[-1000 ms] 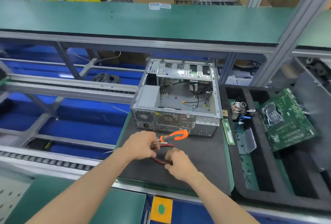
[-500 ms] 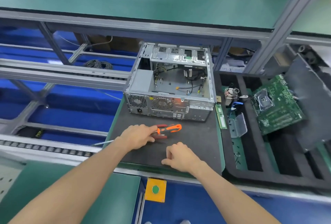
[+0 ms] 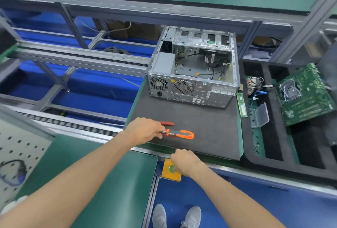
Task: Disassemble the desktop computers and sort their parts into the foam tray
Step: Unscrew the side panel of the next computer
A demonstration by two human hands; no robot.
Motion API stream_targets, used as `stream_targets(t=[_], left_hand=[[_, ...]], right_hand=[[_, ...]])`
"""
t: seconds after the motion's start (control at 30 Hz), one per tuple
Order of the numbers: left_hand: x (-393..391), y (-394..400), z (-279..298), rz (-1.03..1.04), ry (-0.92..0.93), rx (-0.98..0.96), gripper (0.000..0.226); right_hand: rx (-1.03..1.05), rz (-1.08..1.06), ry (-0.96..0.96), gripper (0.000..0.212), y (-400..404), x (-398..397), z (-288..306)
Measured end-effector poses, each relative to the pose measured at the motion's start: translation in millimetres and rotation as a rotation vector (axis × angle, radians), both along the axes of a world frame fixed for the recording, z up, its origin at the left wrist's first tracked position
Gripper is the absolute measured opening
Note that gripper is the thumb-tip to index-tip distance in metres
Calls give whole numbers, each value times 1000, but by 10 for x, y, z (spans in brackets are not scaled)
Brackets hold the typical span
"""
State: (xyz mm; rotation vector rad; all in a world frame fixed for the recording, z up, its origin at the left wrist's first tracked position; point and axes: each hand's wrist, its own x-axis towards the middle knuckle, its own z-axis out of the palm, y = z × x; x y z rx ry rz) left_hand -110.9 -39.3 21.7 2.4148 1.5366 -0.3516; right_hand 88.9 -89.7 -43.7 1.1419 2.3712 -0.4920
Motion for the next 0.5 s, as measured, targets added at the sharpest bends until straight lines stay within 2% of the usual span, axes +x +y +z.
stream_targets(t=[0.3, 0.5], left_hand=[[-161, -209, 62, -6, -7, 106, 22], [-130, -175, 111, -15, 16, 124, 24]], right_hand=[[73, -85, -11, 23, -47, -27, -173], [80, -64, -30, 22, -55, -113, -211]])
